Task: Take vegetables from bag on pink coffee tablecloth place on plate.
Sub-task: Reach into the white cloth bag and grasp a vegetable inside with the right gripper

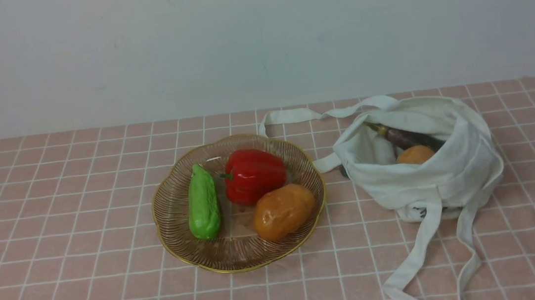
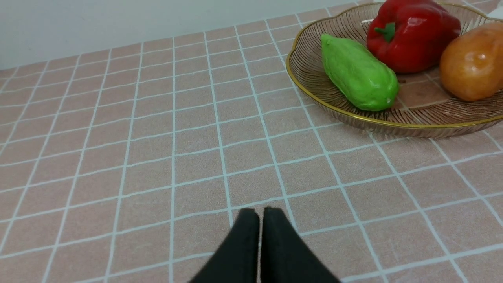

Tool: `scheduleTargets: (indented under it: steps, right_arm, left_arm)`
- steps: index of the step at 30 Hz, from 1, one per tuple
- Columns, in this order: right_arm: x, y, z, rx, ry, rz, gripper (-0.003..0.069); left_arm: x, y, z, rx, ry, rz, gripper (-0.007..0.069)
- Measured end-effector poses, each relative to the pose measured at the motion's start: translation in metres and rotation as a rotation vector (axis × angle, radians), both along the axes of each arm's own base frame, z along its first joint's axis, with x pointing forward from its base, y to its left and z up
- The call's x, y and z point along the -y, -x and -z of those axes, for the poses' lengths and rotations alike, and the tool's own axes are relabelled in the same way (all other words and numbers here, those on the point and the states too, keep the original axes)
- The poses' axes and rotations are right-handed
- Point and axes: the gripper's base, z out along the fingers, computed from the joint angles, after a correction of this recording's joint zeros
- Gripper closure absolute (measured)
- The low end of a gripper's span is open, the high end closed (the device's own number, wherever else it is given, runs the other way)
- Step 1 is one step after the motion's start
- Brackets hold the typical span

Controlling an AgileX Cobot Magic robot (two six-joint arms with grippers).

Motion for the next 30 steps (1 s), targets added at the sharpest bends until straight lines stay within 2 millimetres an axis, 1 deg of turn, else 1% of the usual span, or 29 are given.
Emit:
scheduleTargets:
  steps: [1, 2, 3, 5, 6, 7, 8, 10, 11, 12, 14, 16, 18, 19, 20, 21, 23, 26, 28, 30]
  right_arm:
    - [-0.004, -0.009, -0.008, -0.064, 0.056, -0.037, 0.0674]
    - [-0.007, -0.025, -0.020, -0.144, 0.118, -0.072, 0.0674]
    - [-0.010, -0.036, -0.024, -0.223, 0.155, -0.114, 0.0674]
    - [-0.015, -0.069, -0.033, -0.385, 0.209, -0.199, 0.0674]
    - [-0.017, -0.083, -0.035, -0.442, 0.225, -0.236, 0.0674]
    - [-0.018, -0.086, -0.035, -0.455, 0.228, -0.245, 0.0674]
    - [-0.022, -0.117, -0.035, -0.550, 0.253, -0.319, 0.0674]
    - [-0.025, -0.133, -0.036, -0.584, 0.268, -0.363, 0.0674]
    - [-0.027, -0.149, -0.034, -0.613, 0.283, -0.401, 0.0674]
    - [-0.031, -0.169, -0.030, -0.653, 0.302, -0.445, 0.0673]
    - [-0.037, -0.199, -0.019, -0.717, 0.327, -0.497, 0.0672]
    - [-0.044, -0.222, -0.006, -0.763, 0.358, -0.529, 0.0671]
    - [-0.054, -0.245, 0.010, -0.811, 0.406, -0.557, 0.0669]
    - [-0.064, -0.262, 0.027, -0.854, 0.454, -0.579, 0.0669]
    - [-0.065, -0.265, 0.028, -0.853, 0.462, -0.579, 0.0669]
    - [-0.075, -0.280, 0.042, -0.883, 0.510, -0.594, 0.0667]
    - [-0.091, -0.303, 0.067, -0.926, 0.587, -0.616, 0.0662]
    - [-0.110, -0.336, 0.095, -0.967, 0.700, -0.606, 0.0646]
    - [-0.117, -0.355, 0.111, -1.002, 0.754, -0.593, 0.0640]
    - [-0.119, -0.367, 0.121, -1.046, 0.793, -0.591, 0.0635]
  left_arm:
    - [0.000, 0.000, 0.000, 0.000, 0.000, 0.000, 0.0629]
    - [0.000, 0.000, 0.000, 0.000, 0.000, 0.000, 0.0629]
    - [0.000, 0.000, 0.000, 0.000, 0.000, 0.000, 0.0629]
    - [0.000, 0.000, 0.000, 0.000, 0.000, 0.000, 0.0629]
    - [0.000, 0.000, 0.000, 0.000, 0.000, 0.000, 0.0629]
    - [0.000, 0.000, 0.000, 0.000, 0.000, 0.000, 0.0629]
    - [0.000, 0.000, 0.000, 0.000, 0.000, 0.000, 0.0629]
    - [0.000, 0.000, 0.000, 0.000, 0.000, 0.000, 0.0629]
    - [0.000, 0.000, 0.000, 0.000, 0.000, 0.000, 0.0629]
    - [0.000, 0.000, 0.000, 0.000, 0.000, 0.000, 0.0629]
    - [0.000, 0.000, 0.000, 0.000, 0.000, 0.000, 0.0629]
    - [0.000, 0.000, 0.000, 0.000, 0.000, 0.000, 0.0629]
    - [0.000, 0.000, 0.000, 0.000, 0.000, 0.000, 0.0629]
    - [0.000, 0.000, 0.000, 0.000, 0.000, 0.000, 0.0629]
    - [0.000, 0.000, 0.000, 0.000, 0.000, 0.000, 0.0629]
    - [0.000, 0.000, 0.000, 0.000, 0.000, 0.000, 0.0629]
    - [0.000, 0.000, 0.000, 0.000, 0.000, 0.000, 0.0629]
    - [0.000, 0.000, 0.000, 0.000, 0.000, 0.000, 0.0629]
    - [0.000, 0.000, 0.000, 0.000, 0.000, 0.000, 0.0629]
    - [0.000, 0.000, 0.000, 0.000, 0.000, 0.000, 0.0629]
